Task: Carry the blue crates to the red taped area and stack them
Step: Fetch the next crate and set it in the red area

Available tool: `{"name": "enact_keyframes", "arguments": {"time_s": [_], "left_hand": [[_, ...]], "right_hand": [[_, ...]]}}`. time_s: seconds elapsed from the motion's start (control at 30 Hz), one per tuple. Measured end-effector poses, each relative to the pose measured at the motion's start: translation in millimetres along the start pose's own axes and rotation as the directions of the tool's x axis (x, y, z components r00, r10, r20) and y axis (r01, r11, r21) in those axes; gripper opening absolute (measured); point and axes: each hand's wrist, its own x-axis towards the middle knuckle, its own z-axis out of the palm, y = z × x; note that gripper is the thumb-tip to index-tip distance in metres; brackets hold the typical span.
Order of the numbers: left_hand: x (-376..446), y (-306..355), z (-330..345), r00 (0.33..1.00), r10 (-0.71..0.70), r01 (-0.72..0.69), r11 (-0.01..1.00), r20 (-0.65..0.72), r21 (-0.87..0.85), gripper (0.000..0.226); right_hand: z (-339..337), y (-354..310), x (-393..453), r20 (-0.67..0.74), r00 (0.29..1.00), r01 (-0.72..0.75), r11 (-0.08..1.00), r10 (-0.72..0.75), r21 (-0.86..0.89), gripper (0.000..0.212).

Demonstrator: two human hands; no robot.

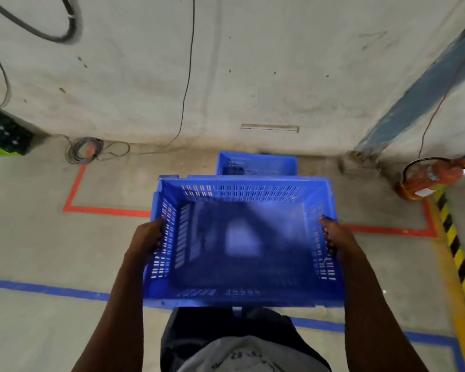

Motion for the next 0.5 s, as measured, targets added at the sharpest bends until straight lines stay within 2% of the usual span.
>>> {"name": "enact_keyframes", "arguments": {"time_s": [0.2,0.5], "left_hand": [[93,64,45,0.998,-0.006,0.003,0.999,0.063,0.045,0.037],[247,134,135,0.994,0.013,-0.029,0.988,0.104,0.153,0.036]], "right_hand": [[26,-63,83,-0.053,0.999,-0.010,1.000,0.012,0.026,0.036],[69,-100,248,-0.139,0.989,-0.056,0.998,0.050,-0.037,0.041]]}}
